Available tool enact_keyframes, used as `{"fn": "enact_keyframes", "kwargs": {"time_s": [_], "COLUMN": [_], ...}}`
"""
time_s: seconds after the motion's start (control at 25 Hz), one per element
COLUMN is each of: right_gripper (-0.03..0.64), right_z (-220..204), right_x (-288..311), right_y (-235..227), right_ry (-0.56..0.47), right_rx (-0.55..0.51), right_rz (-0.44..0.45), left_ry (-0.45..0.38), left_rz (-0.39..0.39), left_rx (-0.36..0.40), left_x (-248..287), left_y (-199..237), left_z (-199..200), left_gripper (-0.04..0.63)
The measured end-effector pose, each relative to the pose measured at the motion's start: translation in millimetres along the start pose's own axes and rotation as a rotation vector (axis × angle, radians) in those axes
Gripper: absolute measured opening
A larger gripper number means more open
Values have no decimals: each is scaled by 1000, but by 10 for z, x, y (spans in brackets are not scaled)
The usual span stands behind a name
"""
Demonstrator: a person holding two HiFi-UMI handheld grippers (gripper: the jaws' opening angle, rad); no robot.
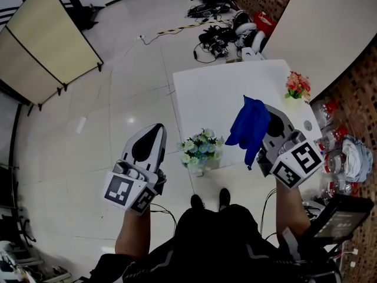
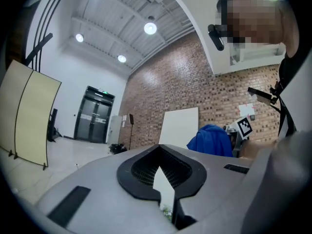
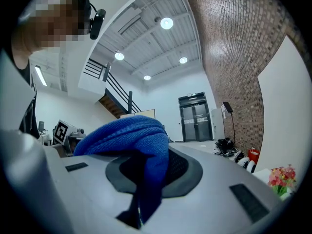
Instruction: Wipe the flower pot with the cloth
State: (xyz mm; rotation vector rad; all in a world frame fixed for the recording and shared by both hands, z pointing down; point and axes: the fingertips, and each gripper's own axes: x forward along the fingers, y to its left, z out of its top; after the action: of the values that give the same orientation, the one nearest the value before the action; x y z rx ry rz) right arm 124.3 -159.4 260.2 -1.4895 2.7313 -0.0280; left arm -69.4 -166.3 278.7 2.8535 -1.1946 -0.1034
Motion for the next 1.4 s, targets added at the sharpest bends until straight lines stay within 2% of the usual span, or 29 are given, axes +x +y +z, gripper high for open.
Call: {"fn": "enact_keyframes", "kwargs": {"time_s": [0.16, 0.28, 0.44, 0.76, 0.88, 1.04, 1.2, 1.4], "right_gripper": [49, 49, 49, 49, 49, 49, 49, 49], "right_z": [-7, -127, -85, -26, -10, 24, 39, -47], "right_x": [-122, -507, -1117, -2552, -2950, -3212, -3412, -3640], "right_y": [100, 240, 386, 521, 619, 998, 1438, 2035], "right_ry": [14, 0, -33, -18, -20, -26, -30, -28], "right_rx": [0, 3, -1, -13, 5, 4, -12, -6], "right_rz": [-33, -21, 7, 72, 98, 122, 130, 97], "left_ry": [-3, -5, 17, 20, 37, 58, 54, 46], "left_rz": [-40, -29, -15, 54, 84, 85, 97, 51], "left_rx": [-22, -27, -5, -67, -49, -6, -29, -21], "left_x": [-55, -248, -478, -969, -1211, -1631, -2075, -2636], "left_y": [-65, -386, -986, -2453, -2879, -3136, -3240, -3316], "left_z": [17, -111, -131, -232, -208, -141, -162, -197], "left_gripper": [5, 5, 5, 5, 5, 5, 5, 5]}}
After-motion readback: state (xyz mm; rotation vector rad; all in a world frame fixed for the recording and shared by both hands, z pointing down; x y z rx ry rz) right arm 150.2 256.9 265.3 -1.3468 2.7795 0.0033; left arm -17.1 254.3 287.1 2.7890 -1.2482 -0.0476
